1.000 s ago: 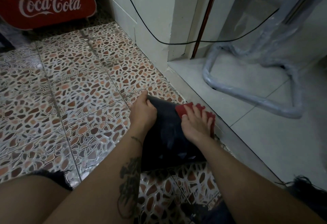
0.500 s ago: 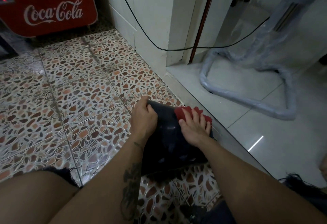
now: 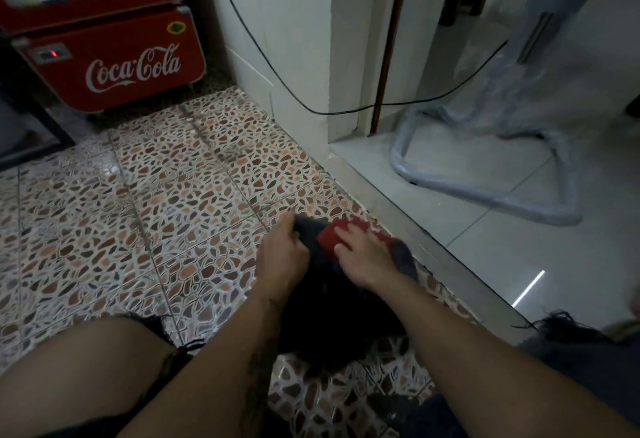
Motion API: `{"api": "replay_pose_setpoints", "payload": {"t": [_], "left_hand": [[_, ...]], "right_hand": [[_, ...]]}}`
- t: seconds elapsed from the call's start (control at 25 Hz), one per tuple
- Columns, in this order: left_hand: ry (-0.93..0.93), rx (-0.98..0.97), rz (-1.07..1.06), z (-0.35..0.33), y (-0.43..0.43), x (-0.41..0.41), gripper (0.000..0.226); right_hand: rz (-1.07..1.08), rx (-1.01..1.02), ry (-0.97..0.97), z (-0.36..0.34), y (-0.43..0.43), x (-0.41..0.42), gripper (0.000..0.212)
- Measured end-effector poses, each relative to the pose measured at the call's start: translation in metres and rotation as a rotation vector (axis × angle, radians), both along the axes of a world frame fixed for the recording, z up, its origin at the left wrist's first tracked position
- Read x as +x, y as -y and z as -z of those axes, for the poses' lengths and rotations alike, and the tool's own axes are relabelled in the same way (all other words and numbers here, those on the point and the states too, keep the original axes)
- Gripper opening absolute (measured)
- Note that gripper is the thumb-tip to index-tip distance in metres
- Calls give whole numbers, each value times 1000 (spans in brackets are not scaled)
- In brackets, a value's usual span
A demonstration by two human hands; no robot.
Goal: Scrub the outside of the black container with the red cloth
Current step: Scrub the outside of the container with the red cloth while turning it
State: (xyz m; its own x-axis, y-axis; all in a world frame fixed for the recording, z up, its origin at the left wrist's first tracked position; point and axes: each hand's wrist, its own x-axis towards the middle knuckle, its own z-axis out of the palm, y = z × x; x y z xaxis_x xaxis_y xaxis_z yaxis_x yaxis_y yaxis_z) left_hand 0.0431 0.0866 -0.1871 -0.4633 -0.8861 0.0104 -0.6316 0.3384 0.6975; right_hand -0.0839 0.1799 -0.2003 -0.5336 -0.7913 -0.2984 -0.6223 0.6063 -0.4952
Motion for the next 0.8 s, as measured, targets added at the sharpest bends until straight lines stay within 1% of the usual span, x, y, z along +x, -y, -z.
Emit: {"api": "replay_pose_setpoints", "payload": {"t": [0.08, 0.16, 0.28, 0.36, 0.44, 0.48, 0.56, 0.64, 0.72, 0.8], "left_hand": [[-87, 112, -105, 1, 6, 2, 36], [-114, 142, -141, 5, 12, 2, 41], [-190, 200, -130, 5, 9, 7, 42], [-175, 167, -45, 11, 5, 23, 49], [-110, 32, 81, 19, -4, 39, 53], [-107, -30, 119, 22, -7, 42, 55], [-146, -73, 127, 26, -7, 38, 56], [-187, -59, 100, 30, -2, 27, 54], [-213, 10, 62, 32, 7, 15, 52], [-218, 98, 31, 30, 18, 6, 51]], "right_hand": [[-108, -108, -9, -8, -13, 22, 46], [-141, -161, -34, -10, -28, 29, 46], [-116, -71, -100, -1, -45, 27, 55], [-74, -8, -97, 7, -42, 26, 63], [-26, 6, -69, 15, -33, 25, 68], [-5, 4, -58, 18, -26, 21, 71], [33, 13, -36, 21, -12, 7, 72], [85, 60, -14, 20, 7, -7, 66], [128, 84, -34, 20, 24, -6, 61], [54, -1, -115, 22, 28, 16, 61]]}}
